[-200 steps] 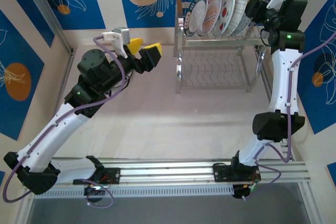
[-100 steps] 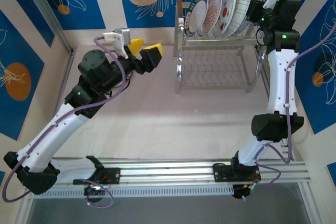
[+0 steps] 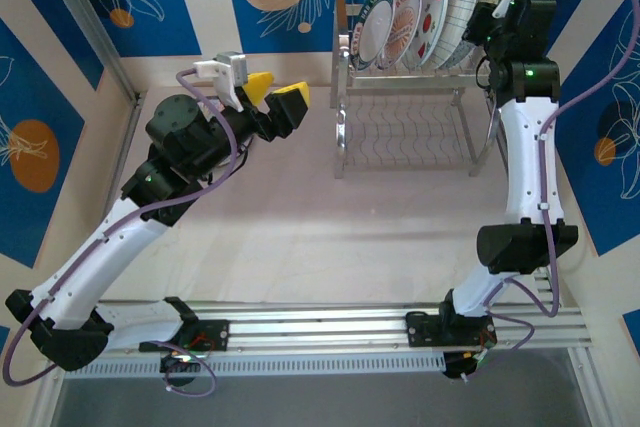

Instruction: Unload the plates from the dish rack

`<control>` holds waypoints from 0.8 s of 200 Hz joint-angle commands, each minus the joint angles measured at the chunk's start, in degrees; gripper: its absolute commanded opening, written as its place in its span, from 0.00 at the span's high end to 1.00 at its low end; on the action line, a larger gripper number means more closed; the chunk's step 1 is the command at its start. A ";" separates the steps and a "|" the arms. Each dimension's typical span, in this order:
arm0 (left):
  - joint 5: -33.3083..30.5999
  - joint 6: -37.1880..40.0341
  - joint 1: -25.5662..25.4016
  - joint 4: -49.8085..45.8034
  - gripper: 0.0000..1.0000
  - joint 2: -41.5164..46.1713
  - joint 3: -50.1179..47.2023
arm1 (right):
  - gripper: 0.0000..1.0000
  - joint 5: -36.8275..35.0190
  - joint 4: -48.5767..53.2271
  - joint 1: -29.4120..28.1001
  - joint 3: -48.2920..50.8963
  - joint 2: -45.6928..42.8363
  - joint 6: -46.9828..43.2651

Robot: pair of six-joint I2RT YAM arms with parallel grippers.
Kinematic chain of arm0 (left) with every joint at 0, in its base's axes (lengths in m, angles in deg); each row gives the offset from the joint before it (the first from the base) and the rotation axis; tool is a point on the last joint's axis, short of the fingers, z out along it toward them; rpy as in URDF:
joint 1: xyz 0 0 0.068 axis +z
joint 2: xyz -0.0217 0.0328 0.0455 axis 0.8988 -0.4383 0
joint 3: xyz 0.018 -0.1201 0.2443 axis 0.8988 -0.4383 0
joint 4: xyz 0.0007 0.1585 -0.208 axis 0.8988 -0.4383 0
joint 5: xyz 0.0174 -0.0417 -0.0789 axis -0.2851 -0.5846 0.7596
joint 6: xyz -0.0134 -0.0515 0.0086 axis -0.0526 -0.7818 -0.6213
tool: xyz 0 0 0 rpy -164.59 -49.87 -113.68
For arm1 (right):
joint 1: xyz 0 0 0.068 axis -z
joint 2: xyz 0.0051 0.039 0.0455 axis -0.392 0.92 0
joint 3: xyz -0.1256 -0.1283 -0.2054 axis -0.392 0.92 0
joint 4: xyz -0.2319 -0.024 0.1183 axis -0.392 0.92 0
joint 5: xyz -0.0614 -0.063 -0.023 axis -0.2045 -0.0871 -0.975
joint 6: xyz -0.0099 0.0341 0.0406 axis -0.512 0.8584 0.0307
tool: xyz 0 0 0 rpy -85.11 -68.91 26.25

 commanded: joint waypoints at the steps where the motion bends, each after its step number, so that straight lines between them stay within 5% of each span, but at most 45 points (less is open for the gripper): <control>1: -1.11 -0.24 -0.91 0.61 0.05 1.25 2.12 | 1.00 -1.68 -2.34 -1.73 -3.15 -3.69 -0.45; 160: -0.49 1.34 -1.13 3.42 0.02 -1.75 10.01 | 1.00 -14.09 0.68 -2.61 -4.83 -9.96 -3.51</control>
